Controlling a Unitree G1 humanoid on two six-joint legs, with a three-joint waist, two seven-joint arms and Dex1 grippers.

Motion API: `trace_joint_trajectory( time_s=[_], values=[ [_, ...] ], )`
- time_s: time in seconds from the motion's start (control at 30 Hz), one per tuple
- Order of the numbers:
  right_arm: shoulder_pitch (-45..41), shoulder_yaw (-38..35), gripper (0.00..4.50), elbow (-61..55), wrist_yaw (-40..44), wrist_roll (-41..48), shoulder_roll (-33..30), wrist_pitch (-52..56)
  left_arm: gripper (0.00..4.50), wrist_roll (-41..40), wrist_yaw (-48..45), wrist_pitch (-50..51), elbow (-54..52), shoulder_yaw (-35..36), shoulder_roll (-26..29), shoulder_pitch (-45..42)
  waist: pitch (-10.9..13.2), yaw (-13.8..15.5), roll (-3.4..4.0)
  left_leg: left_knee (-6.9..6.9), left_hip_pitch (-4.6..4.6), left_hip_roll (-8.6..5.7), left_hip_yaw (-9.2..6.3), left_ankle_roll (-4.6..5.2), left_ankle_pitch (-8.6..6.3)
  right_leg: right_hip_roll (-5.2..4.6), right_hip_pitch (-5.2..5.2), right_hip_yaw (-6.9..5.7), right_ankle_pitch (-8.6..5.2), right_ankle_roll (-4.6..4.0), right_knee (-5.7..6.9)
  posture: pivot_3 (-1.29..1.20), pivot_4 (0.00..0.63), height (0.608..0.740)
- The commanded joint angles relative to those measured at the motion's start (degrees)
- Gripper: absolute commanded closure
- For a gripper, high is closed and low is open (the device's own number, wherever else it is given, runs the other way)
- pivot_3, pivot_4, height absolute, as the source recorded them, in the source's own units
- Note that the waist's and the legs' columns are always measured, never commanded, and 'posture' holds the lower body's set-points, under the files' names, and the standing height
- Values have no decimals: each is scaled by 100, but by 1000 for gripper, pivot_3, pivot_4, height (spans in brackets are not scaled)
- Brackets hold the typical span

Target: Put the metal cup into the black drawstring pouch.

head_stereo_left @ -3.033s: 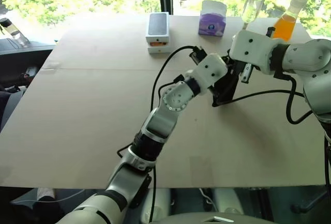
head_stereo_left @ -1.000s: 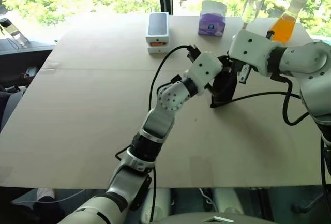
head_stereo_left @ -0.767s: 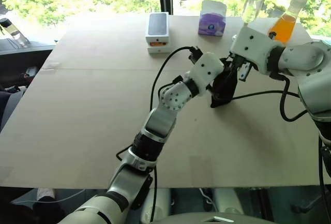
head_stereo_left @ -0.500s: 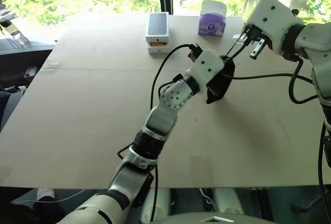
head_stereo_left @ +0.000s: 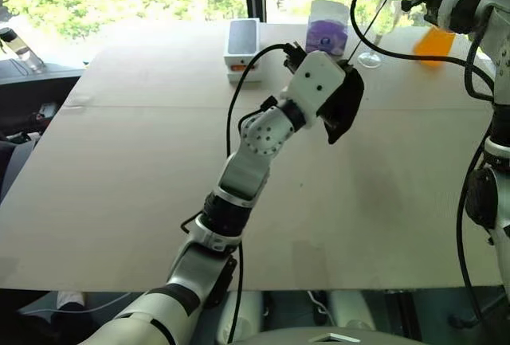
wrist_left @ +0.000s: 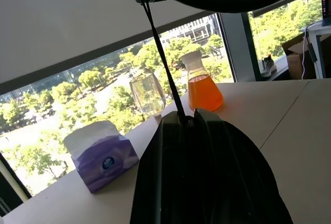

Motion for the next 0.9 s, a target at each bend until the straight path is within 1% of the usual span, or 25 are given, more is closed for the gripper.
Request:
trace_joint_trajectory(
  time_s=[0.03,0.13,0.2,0.27,0.37,0.43,0.5,0.57,0.63,0.67,0.7,0.77,0.83,0.9],
  values=[
    [-382,-1470,4500,-286,-1123,11,-438,-4,4373,120,-128,509,197,-87,308,671,1,5,1,0,0,0,1,0,0,-1,-1,-1,0,0,1,0,150,737],
    [-54,-1790,4500,-381,-1478,234,-365,160,4373,176,-170,684,66,-151,466,874,0,3,2,-2,-4,-1,0,0,0,-3,-4,-3,0,0,0,0,150,737],
    [259,-1837,4500,-492,-1599,307,-398,188,4373,143,-211,798,-29,-153,565,967,0,4,3,-3,-4,-3,0,1,-1,-4,-3,-3,0,0,-1,0,150,737],
    [761,-1766,4500,-714,-1618,351,-463,215,4373,86,-289,822,-114,-133,703,990,-1,2,4,-4,-2,-5,2,2,-1,-6,-3,-1,0,0,-1,0,150,737],
    [1634,-1469,4500,-1219,-1368,397,-588,218,4373,-51,-631,870,-279,-112,953,913,-1,3,5,-5,-2,-5,0,1,-1,-4,-4,-2,0,0,1,0,150,737],
    [2065,-1481,4500,-1584,-1277,546,-577,367,4373,-11,-1091,759,-512,-201,1406,760,-1,-7,8,-5,-2,-4,2,1,-1,-4,-7,1,0,0,1,0,150,737],
    [2402,-1546,4500,-1877,-1319,650,-544,481,4373,517,-1560,315,-713,-475,2208,447,0,-48,12,-5,-1,-3,6,1,-1,0,-8,5,0,0,2,0,150,737],
    [2683,-1599,4500,-2205,-1317,855,-459,637,4373,777,-1933,197,-784,-578,2851,126,1,-74,13,-6,4,-1,10,1,0,4,-10,12,-1,0,7,0,150,737],
    [2973,-1598,4500,-2495,-1345,1039,-371,771,4373,989,-2209,-40,-708,-735,3328,-54,-7,-93,27,-5,7,3,10,1,0,9,-9,14,-1,0,7,0,150,737],
    [3084,-1587,4500,-2587,-1353,1102,-352,814,4373,1036,-2296,-105,-675,-792,3442,-81,-8,-96,28,-5,7,3,10,1,-1,9,-9,14,-1,0,6,0,150,737],
    [3226,-1548,4500,-2680,-1328,1154,-346,829,4373,1089,-2351,-188,-631,-852,3515,-96,-9,-96,28,-5,7,3,10,1,-1,9,-8,15,-1,0,4,0,150,737],
    [3817,-1409,4500,-2869,-1263,1149,-308,733,4373,1261,-2269,-295,-417,-1134,3380,66,-11,-25,25,-5,3,2,9,2,-1,8,-7,12,-1,1,-2,0,150,737],
    [4426,-1216,4500,-3004,-1111,1142,-333,575,4373,1421,-2133,-403,-191,-1447,3150,290,-12,25,26,-5,3,-1,6,6,-4,7,0,8,-1,2,-10,0,150,737],
    [4976,-922,4500,-3072,-964,1010,-490,278,4373,1520,-2012,-459,53,-1673,2876,445,-12,45,26,-2,0,-6,7,13,-8,3,2,8,-1,3,-13,0,150,737]
  ],
)
